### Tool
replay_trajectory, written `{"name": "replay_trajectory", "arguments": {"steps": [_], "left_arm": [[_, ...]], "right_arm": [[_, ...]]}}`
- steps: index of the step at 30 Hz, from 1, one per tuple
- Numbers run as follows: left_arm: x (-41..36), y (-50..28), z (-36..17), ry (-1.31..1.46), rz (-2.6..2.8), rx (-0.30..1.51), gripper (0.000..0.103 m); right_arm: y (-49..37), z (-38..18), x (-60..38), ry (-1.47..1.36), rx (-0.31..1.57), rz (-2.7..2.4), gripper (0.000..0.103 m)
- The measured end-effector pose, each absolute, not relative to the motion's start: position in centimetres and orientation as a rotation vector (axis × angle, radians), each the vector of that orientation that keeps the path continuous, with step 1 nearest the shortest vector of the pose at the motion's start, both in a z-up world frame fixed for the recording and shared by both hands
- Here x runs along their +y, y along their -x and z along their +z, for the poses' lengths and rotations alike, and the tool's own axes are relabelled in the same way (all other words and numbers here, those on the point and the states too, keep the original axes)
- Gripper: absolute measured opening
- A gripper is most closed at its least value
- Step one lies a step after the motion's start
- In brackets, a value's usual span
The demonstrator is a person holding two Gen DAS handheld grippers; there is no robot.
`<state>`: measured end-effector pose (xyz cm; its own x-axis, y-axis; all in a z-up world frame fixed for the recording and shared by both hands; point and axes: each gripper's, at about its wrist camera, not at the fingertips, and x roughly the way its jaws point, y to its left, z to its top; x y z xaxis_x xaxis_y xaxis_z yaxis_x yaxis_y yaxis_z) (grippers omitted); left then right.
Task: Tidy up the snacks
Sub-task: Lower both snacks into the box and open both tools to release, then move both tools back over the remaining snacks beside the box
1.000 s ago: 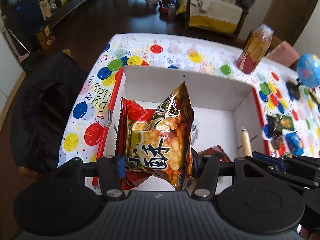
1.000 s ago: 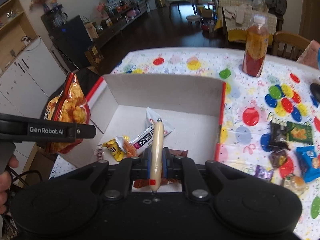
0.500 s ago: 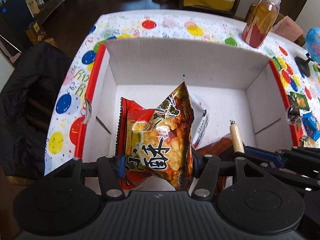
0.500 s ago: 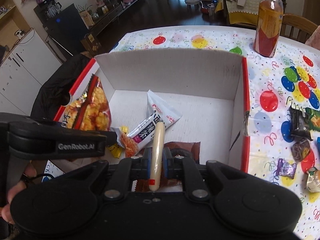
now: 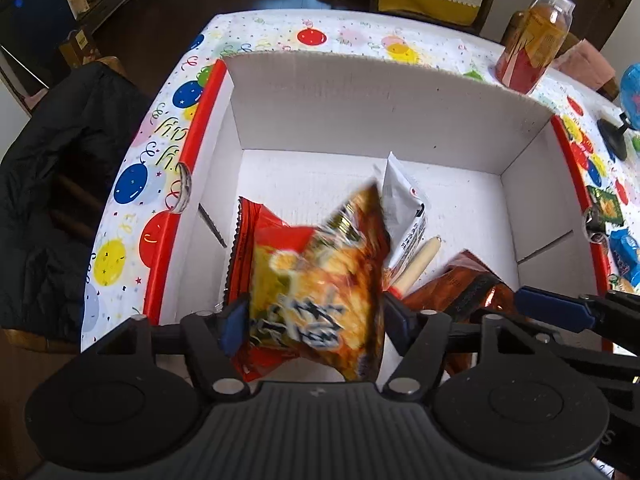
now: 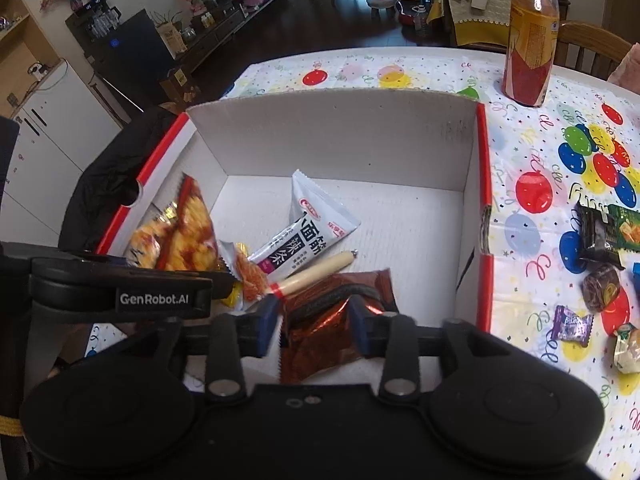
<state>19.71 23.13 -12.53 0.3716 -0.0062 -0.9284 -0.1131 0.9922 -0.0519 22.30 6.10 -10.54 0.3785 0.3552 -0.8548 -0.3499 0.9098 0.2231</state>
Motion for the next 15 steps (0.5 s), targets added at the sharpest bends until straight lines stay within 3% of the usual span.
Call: {"name": "replay_trajectory", "arguments": {"steps": [6,13,15], "left_arm": [[23.4,-18.4,-11.3,0.143,0.061,1.153,0.083],[23.5,-16.1,-9.2,0.155,0.056,1.104,0.085],[23.5,-15.4,-8.6,0.163,0.054,1.090,0.092]], "right_arm": [[-21.1,-9.2,5.4,-0.012,1.057,0.453,0.076],[-19.1,-7.0,4.2,-0.025,1.007,0.461,0.094],[-18.5,-6.3,3.7,-0.026,0.988,0.459,0.100]]}}
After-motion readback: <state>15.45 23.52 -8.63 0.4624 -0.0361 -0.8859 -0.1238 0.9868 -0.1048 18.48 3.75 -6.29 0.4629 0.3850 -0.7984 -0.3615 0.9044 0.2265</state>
